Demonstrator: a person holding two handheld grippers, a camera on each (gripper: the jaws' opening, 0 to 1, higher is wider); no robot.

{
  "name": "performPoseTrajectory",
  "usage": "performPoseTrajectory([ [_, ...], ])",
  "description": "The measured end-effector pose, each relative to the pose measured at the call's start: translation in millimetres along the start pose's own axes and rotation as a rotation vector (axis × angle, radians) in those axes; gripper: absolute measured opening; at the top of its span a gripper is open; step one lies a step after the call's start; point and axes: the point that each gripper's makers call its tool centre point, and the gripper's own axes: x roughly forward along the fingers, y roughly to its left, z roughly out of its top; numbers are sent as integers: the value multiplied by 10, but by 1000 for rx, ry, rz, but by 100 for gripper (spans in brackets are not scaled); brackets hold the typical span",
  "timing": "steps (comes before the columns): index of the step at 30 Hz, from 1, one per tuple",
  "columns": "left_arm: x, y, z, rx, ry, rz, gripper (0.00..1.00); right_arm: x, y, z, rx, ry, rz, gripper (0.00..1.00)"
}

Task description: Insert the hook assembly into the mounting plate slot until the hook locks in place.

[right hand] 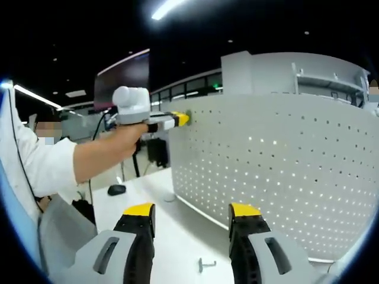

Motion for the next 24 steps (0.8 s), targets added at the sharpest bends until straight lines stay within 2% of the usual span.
performPoseTrajectory([
  [13,-150,26,-29,-45,-6,-9,10,13,-38,-2,-6,8,-4,49],
  [24,-546,-95,-127,-102,-8,-49,13,3,-112,-26,-3,15,-16,49],
])
